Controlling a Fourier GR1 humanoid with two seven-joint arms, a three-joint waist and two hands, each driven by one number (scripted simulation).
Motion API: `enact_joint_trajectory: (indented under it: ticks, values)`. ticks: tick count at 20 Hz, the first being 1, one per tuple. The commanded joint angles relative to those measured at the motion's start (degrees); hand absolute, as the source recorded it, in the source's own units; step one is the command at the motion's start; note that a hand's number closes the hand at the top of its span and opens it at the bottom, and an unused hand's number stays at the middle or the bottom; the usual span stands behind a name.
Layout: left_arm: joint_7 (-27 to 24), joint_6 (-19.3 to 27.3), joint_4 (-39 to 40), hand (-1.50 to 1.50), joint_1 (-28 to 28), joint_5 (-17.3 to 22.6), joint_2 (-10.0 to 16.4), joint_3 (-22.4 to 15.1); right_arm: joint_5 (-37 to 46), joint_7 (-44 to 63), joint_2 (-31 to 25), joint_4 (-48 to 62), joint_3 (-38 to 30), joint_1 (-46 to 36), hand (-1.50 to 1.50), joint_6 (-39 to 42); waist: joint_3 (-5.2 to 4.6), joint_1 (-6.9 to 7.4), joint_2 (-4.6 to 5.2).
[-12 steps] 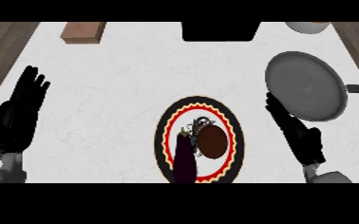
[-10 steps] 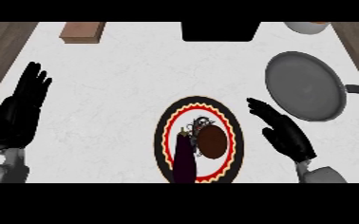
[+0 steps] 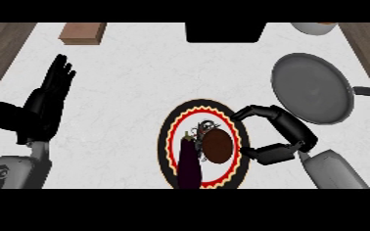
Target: Pick the cupcake from the plate and place it in the pan
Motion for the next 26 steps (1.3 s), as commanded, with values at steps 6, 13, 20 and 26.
enact_joint_trajectory:
  ticks: [6, 13, 20, 26]
  values:
    - [-2.4, -0.1, 5.6, 0.0, -4.1, -2.9, -2.9, -0.8, 6.3, -12.3, -14.1, 0.8, -8.7, -5.3, -1.5, 4.4, -0.21, -0.33, -0.11]
    - [-1.2, -1.4, 6.5, 0.0, -4.4, -2.5, -1.4, 1.2, 8.4, 4.5, -23.5, -12.5, -8.1, -11.4, -1.5, 13.0, -0.3, -0.64, -0.45]
    - [0.3, -0.1, 2.5, 0.0, -2.7, -5.5, -4.2, -0.4, 10.4, 19.9, -15.6, -19.2, -7.6, -19.2, -1.5, 14.2, -0.21, 0.34, -0.37]
    - [-2.5, -3.0, 8.1, 0.0, -4.2, -6.0, -5.4, 1.7, 7.4, 30.2, -8.2, -21.7, -6.6, -22.7, -1.5, 20.3, -0.23, 0.04, -0.29]
